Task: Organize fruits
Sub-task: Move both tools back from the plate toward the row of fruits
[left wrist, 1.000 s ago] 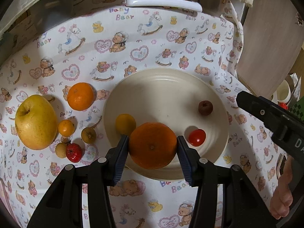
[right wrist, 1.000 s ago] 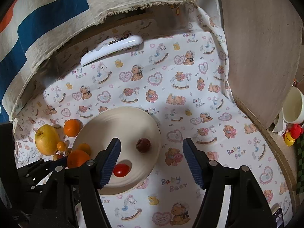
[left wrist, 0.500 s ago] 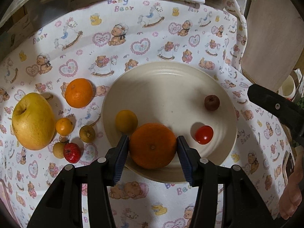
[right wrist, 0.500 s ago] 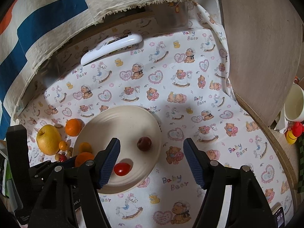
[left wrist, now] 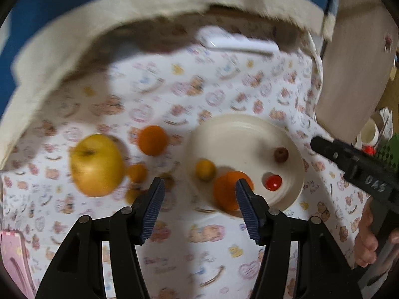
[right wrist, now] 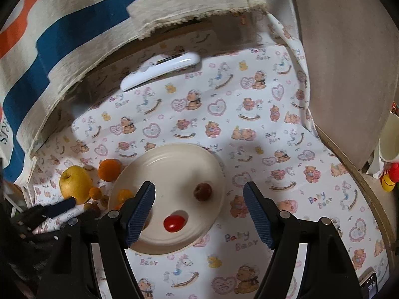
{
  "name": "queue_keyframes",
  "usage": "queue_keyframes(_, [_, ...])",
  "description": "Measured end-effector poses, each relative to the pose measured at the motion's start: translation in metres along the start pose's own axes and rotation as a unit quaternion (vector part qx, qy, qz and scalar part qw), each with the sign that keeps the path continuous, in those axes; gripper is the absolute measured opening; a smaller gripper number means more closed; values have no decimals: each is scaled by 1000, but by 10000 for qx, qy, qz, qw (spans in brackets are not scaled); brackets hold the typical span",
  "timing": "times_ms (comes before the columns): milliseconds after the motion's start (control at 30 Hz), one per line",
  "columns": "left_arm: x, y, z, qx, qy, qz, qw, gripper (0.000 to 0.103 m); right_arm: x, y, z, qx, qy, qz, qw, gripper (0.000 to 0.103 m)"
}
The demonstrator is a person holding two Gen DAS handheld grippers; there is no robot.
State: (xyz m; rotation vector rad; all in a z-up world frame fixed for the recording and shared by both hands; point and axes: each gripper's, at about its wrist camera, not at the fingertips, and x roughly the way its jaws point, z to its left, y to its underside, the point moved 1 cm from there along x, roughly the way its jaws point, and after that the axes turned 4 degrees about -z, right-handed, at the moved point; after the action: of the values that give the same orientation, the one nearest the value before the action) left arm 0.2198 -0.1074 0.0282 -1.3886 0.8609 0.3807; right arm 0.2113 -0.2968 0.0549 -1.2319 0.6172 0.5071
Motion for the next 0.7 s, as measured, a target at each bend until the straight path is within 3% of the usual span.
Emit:
queue_keyframes(133, [-26,7,21,-182,-123,-380,9990,62,0,4,11,-210,58,-84,9997,75])
queue_keyframes(233, [-38,15,31,-211,-280,-735,9967,71,1,6,17,-301,7,-111,9995,75])
queue_keyframes(400, [-45,25,49,-500,-282,-1302,9898,95,2,11,28,-497,-1,-229,9985,79])
queue_keyframes(500, [-41,25,56,-476,-247,-1371,9891,97,3,14,33,-587,-12,-312,9978,84])
queue_keyframes(567, [-43,28,59,-404,-409,-1529,9866,102,3,15,36,-628,-54,-344,9974,85])
queue_keyframes(700, [-47,32,61,-170,-602,-1875,9803,102,3,17,38,-617,-12,-482,9969,89])
